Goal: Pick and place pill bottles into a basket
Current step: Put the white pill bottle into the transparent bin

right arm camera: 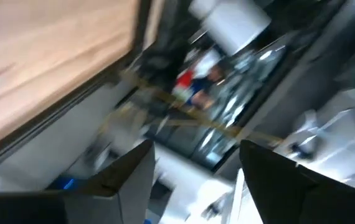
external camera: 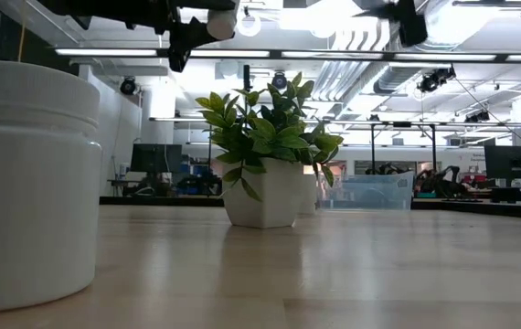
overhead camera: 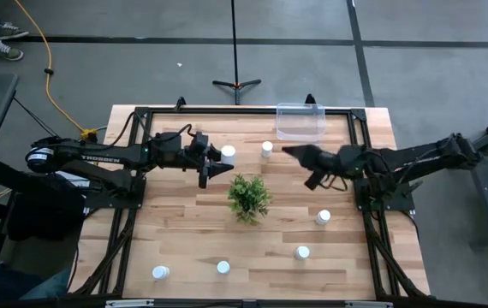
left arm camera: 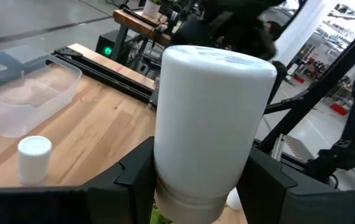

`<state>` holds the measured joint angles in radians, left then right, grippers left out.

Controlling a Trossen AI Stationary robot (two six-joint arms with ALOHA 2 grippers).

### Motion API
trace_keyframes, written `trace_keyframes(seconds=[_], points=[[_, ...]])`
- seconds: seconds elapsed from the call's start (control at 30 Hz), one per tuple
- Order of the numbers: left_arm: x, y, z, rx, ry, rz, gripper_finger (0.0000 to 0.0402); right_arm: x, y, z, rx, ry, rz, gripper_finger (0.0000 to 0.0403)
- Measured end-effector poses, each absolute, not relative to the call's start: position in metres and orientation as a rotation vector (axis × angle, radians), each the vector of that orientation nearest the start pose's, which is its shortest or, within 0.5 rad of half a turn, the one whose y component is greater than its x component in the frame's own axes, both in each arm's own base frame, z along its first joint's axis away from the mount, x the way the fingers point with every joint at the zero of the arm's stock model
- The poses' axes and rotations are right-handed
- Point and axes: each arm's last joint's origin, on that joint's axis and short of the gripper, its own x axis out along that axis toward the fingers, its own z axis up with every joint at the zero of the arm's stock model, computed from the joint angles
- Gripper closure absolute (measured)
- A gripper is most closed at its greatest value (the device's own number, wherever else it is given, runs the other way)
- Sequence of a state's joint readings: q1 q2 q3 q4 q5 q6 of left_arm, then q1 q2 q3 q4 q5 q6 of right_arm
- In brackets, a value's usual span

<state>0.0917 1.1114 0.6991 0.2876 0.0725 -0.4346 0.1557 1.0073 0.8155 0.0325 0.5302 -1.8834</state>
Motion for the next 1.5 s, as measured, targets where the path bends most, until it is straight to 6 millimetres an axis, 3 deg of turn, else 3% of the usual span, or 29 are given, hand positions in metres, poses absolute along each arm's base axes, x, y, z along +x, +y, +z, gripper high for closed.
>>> trace_keyframes(seconds=[0.1, 0.27, 0.43, 0.57, 0.73, 1.03, 1.23, 1.5], points=[[0.246, 0.020, 0.285, -0.461, 0.120, 0.037, 0.0191, 0.226, 0.030, 0.320, -1.941, 0.447, -0.079, 0.0196], [0.246, 0.019, 0.285, -0.494, 0.125, 0.011, 0.0191, 0.239, 0.039, 0.290, -2.089, 0.627, 0.099, 0.0197], [0.246, 0.019, 0.285, -0.514, 0.133, -0.002, 0.0191, 0.262, 0.049, 0.280, -2.084, 0.607, 0.029, 0.0205], [0.246, 0.018, 0.285, -0.517, 0.138, -0.020, 0.0191, 0.274, 0.057, 0.284, -2.045, 0.482, -0.081, 0.0216], [0.246, 0.018, 0.284, -0.529, 0.144, -0.030, 0.0191, 0.282, 0.050, 0.288, -2.020, 0.381, -0.108, 0.0222], [0.246, 0.018, 0.284, -0.563, 0.149, -0.041, 0.0191, 0.311, 0.040, 0.294, -1.981, 0.394, -0.031, 0.0225], [0.246, 0.018, 0.284, -0.569, 0.157, -0.038, 0.0191, 0.335, 0.042, 0.306, -1.940, 0.406, -0.136, 0.0235], [0.246, 0.018, 0.284, -0.572, 0.155, -0.034, 0.0191, 0.346, 0.041, 0.312, -1.927, 0.390, -0.133, 0.0244]])
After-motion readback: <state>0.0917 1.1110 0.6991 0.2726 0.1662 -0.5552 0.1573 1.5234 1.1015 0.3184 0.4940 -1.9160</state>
